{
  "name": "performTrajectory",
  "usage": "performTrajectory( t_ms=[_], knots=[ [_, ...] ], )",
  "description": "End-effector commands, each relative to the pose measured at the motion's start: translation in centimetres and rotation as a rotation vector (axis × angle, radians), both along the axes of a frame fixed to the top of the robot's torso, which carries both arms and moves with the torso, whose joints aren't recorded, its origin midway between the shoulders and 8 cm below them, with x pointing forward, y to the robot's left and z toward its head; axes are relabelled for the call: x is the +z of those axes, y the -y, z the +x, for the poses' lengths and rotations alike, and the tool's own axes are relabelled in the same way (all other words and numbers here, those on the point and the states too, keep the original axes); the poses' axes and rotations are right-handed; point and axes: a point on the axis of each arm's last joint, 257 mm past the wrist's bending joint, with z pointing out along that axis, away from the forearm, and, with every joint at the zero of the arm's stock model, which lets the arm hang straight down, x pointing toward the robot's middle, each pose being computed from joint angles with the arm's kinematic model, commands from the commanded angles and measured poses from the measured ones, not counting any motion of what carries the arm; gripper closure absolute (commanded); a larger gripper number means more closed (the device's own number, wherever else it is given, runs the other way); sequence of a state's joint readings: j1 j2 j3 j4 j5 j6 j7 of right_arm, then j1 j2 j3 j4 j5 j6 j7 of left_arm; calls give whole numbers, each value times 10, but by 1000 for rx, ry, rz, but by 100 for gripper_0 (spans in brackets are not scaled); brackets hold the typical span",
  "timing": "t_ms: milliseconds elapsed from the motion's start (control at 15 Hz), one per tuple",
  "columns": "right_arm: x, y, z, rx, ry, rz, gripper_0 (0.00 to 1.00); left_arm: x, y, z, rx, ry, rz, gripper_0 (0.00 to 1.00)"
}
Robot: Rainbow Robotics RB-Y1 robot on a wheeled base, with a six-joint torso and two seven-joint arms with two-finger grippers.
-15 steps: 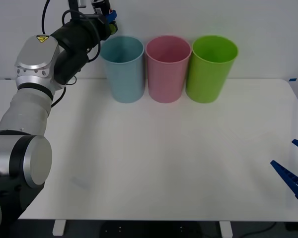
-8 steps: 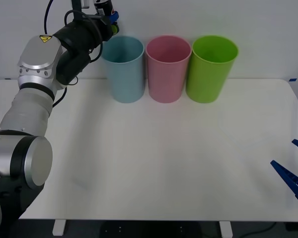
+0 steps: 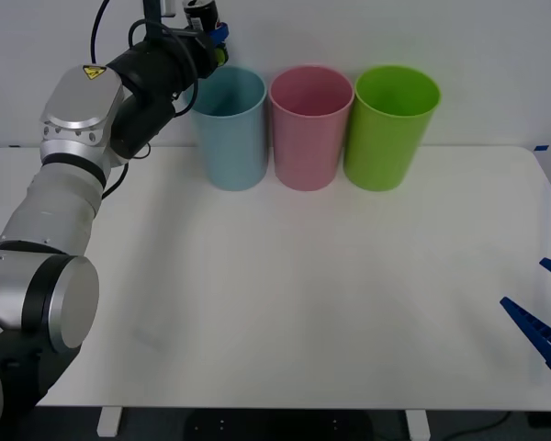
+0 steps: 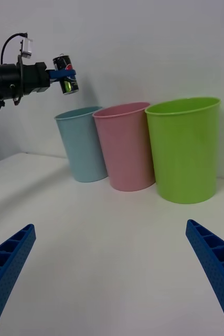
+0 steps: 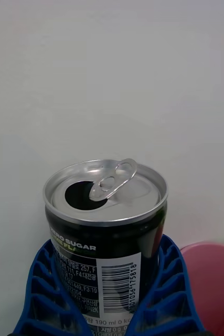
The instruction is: Grasp the object on the table and drop it into the matching bin: aluminum can to the light blue bin, PET bottle to the pink bin.
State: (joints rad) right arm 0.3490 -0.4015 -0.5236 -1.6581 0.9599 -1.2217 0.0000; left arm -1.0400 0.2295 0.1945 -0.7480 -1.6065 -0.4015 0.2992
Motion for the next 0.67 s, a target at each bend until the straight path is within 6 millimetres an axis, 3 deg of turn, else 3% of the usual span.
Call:
performTrajectory(
  t_ms=[67, 200, 267, 333, 400, 667],
  knots=[
    [0, 0, 0, 0, 0, 0, 0, 0, 3, 0, -3, 2, 2, 95],
    [0, 0, 0, 0, 0, 0, 0, 2, 5, -1, -3, 5, 1, 90],
    [0, 0, 0, 0, 0, 0, 0, 0, 4, 0, 0, 2, 1, 75],
    [0, 0, 0, 0, 0, 0, 0, 2, 4, 0, 1, 6, 1, 25],
    [0, 0, 0, 0, 0, 0, 0, 1, 5, 0, 0, 7, 7, 0],
    [0, 0, 0, 0, 0, 0, 0, 2, 5, -1, 0, 7, -2, 0]
  ],
)
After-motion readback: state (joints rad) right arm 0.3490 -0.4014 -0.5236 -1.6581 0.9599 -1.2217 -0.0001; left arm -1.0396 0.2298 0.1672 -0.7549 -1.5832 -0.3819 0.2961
